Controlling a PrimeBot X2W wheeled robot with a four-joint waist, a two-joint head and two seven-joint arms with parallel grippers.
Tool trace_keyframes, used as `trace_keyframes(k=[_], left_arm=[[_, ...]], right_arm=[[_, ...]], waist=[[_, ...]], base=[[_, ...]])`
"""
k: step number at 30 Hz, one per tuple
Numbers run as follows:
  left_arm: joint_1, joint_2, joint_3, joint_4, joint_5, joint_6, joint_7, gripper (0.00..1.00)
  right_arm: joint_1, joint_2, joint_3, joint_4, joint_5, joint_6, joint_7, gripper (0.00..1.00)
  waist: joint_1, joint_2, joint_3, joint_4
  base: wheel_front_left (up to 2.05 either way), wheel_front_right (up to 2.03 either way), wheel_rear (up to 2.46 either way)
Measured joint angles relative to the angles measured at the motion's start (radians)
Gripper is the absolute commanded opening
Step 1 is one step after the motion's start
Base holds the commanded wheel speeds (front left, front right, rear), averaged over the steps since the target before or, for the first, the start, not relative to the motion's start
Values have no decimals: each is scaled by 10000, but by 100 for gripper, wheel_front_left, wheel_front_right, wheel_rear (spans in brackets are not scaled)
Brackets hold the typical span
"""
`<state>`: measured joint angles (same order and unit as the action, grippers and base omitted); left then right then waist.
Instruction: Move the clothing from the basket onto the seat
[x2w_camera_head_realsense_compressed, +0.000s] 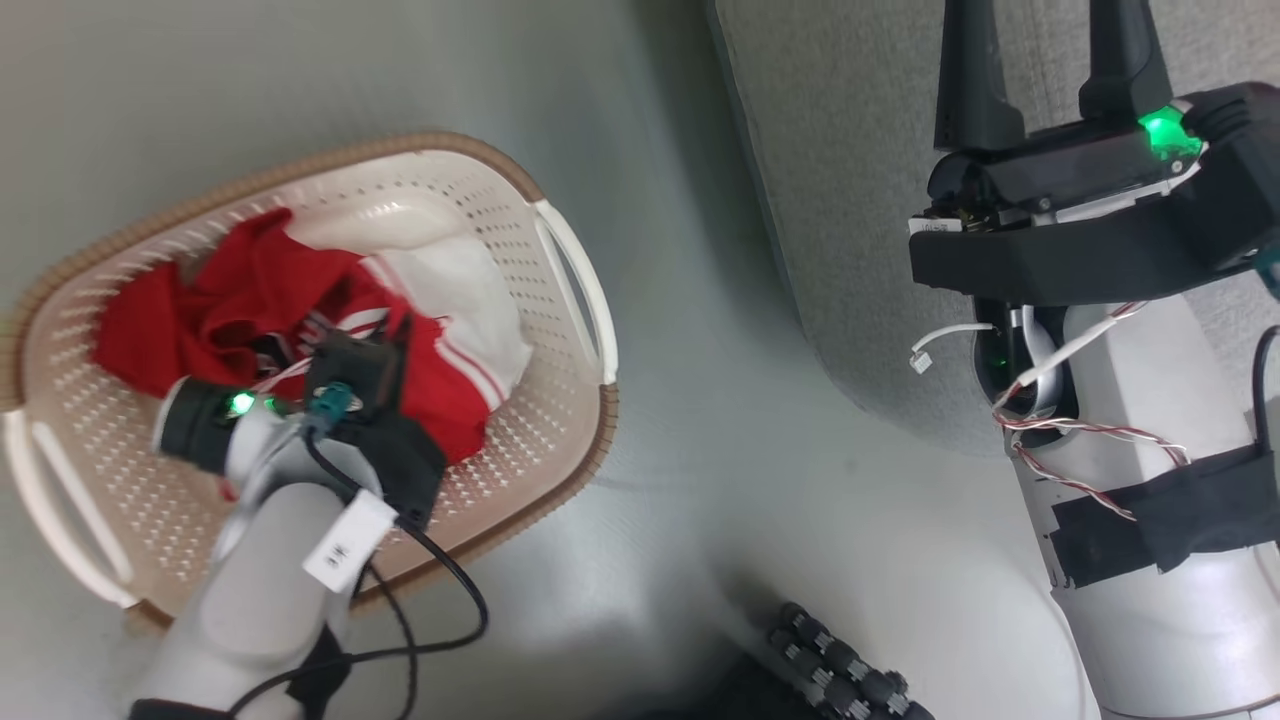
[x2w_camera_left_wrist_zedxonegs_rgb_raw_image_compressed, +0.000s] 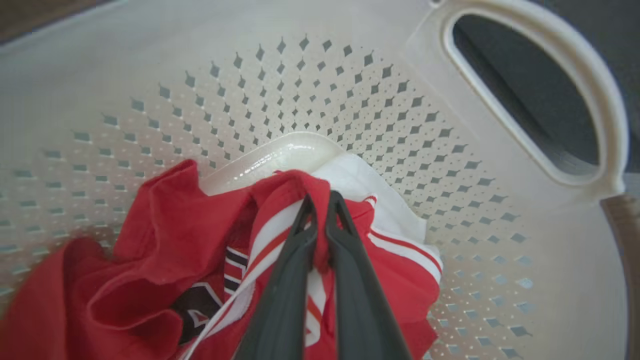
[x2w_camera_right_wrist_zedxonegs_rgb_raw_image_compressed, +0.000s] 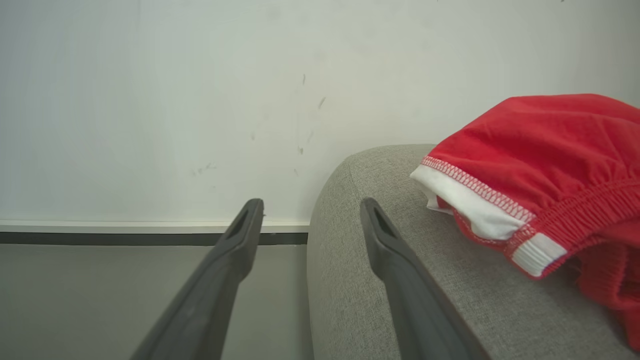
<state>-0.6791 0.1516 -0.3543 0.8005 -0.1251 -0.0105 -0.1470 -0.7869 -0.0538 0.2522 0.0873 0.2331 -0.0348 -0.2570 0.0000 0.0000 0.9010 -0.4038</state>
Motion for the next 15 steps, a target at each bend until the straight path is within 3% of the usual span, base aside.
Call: trace_keyframes(k=[6, 15], left_arm=[[-108, -537, -153, -151, -115, -355, -761, 0], [-93, -654, -107, -746, -596, -617, -974, 0]], right_arm=[[486, -4, 17, 652, -255, 105, 0, 100], [1068, -109, -44, 1248, -416, 176, 0, 100]], waist=[[0, 0, -776, 438], [-1, 0, -1967, 1136]], base=[[0, 0, 0], [0, 0, 0]])
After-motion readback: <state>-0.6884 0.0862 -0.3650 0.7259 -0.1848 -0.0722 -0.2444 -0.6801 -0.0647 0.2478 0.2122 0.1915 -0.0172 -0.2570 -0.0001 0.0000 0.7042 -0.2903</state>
